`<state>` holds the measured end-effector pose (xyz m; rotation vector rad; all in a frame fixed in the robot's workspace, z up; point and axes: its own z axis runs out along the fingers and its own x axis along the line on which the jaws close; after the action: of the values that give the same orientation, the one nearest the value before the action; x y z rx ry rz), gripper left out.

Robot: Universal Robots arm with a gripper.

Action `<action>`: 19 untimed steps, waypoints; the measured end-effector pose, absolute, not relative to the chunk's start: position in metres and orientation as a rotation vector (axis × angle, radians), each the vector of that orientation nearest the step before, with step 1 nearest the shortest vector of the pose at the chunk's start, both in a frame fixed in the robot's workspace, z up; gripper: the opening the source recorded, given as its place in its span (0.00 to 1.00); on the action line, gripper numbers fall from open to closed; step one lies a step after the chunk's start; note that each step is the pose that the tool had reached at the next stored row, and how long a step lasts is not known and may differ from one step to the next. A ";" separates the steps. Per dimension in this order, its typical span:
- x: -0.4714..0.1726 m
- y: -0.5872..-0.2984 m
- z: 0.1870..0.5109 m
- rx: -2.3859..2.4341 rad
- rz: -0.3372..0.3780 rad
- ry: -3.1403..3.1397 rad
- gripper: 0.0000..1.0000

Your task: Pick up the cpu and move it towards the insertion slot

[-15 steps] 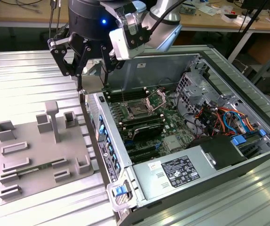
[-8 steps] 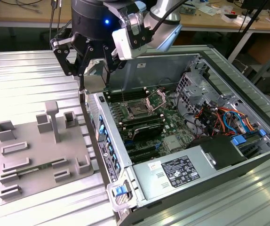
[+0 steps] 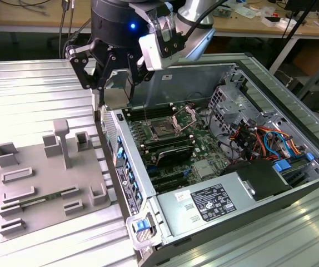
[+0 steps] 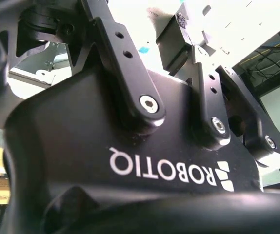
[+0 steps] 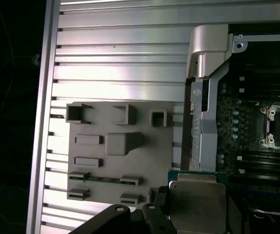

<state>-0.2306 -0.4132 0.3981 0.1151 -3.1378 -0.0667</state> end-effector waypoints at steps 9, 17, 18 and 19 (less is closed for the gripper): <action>-0.224 -0.413 0.398 0.115 -0.067 -3.138 0.55; -0.216 -0.413 0.398 0.115 -0.067 -3.138 0.55; -0.216 -0.413 0.398 0.115 -0.067 -3.138 0.55; -0.215 -0.413 0.398 0.115 -0.067 -3.138 0.55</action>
<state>-0.2148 -0.4132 0.3979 0.1151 -3.1379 -0.0669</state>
